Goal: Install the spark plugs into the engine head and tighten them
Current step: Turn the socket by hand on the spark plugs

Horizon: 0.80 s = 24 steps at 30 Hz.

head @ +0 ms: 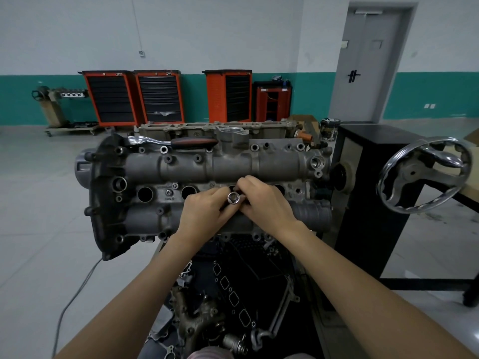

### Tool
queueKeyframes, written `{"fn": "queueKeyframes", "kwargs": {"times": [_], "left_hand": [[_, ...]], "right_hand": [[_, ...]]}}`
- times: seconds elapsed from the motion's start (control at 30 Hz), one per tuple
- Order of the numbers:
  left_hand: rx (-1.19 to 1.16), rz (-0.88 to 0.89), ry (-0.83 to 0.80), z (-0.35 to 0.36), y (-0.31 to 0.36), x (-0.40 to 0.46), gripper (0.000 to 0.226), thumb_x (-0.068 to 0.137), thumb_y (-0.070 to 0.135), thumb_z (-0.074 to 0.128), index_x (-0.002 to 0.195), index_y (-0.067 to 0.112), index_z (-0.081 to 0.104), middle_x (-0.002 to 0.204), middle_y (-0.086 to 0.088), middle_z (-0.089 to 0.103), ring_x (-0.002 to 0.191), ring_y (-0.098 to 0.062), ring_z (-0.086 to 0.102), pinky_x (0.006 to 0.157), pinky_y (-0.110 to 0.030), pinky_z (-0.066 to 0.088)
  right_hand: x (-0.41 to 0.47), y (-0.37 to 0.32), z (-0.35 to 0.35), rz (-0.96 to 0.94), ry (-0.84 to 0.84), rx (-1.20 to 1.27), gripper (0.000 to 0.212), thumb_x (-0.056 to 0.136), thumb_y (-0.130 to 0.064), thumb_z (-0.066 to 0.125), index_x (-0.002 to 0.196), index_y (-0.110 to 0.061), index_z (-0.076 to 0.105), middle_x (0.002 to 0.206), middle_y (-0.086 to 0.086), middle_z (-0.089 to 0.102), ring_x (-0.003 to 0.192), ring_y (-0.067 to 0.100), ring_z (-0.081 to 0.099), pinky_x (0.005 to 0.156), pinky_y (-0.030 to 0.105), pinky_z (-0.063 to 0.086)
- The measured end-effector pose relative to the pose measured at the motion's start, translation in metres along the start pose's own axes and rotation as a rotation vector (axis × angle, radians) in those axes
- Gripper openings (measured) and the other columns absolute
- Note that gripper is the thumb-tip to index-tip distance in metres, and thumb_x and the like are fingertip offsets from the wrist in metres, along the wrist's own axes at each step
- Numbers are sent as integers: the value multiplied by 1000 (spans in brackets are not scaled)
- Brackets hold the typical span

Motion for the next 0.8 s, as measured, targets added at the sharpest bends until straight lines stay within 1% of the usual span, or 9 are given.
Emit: {"fn": "queueKeyframes", "kwargs": {"times": [0.1, 0.17, 0.27, 0.33, 0.47, 0.57, 0.63, 0.73, 0.8], "left_hand": [[21, -15, 14, 0, 0, 0, 42, 86, 33, 51, 54, 5, 49, 45, -4, 48, 36, -21, 44, 32, -30, 36], [37, -17, 6, 0, 1, 0, 39, 86, 30, 48, 56, 5, 48, 46, -5, 48, 36, -22, 44, 32, -28, 36], [30, -20, -21, 1, 2, -1, 33, 84, 28, 45, 61, 4, 47, 49, -4, 49, 35, -20, 43, 33, -23, 30], [23, -28, -33, 0, 2, -1, 30, 83, 28, 44, 65, 4, 47, 51, -3, 49, 36, -19, 43, 37, -20, 27], [3, -61, -35, 0, 1, 0, 30, 81, 31, 46, 65, 5, 47, 52, -3, 50, 39, -19, 45, 38, -23, 29], [25, -54, -21, 1, 1, 1, 33, 82, 33, 48, 61, 7, 46, 49, -4, 50, 38, -21, 46, 37, -24, 31], [26, -51, -10, 0, 1, 1, 35, 82, 33, 49, 59, 7, 46, 48, -5, 50, 38, -23, 47, 36, -26, 33], [31, -19, -23, 0, 3, 0, 36, 86, 32, 47, 61, 7, 48, 50, -5, 51, 38, -23, 47, 35, -26, 33], [36, -15, -40, 0, 3, 0, 35, 88, 31, 44, 64, 6, 48, 52, -6, 52, 38, -23, 48, 37, -24, 29]], "right_hand": [[-1, -1, 1, -12, 5, -22, 12, 84, -12, 57, 90, -3, 55, 87, 10, 55, 71, 33, 55, 55, 40, 42], [-1, -2, 0, -19, 10, -15, 14, 83, -14, 58, 92, -3, 56, 88, 10, 56, 70, 33, 56, 54, 40, 44], [-2, -3, 0, -25, -4, -3, 29, 82, -19, 60, 109, -8, 57, 99, 6, 58, 75, 29, 60, 56, 39, 48], [-3, -5, 0, -53, -18, -26, 35, 80, -16, 61, 115, -10, 57, 99, 6, 58, 75, 28, 61, 55, 38, 49], [-4, -8, -2, -78, -13, -26, 24, 81, -8, 58, 104, -5, 64, 90, 12, 58, 71, 34, 59, 53, 43, 48], [-3, -7, -7, -52, 36, 31, 14, 81, -6, 59, 93, -1, 64, 84, 14, 57, 69, 33, 58, 52, 44, 48], [-3, -6, -7, -42, 42, 47, 12, 81, -6, 60, 91, -1, 64, 84, 14, 56, 68, 33, 57, 53, 44, 47], [-3, -5, -7, -45, 45, 46, 14, 82, -11, 61, 93, -3, 64, 87, 12, 56, 69, 31, 58, 53, 42, 48], [-2, -4, -4, -37, 28, 30, 21, 83, -17, 60, 103, -8, 62, 94, 8, 56, 72, 29, 60, 54, 40, 48]]}}
Point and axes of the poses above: each hand's wrist, its own x-axis towards the middle knuckle, its own z-axis out of the palm, y = z × x, the point moved 7 cm from there along x, towards the middle knuckle
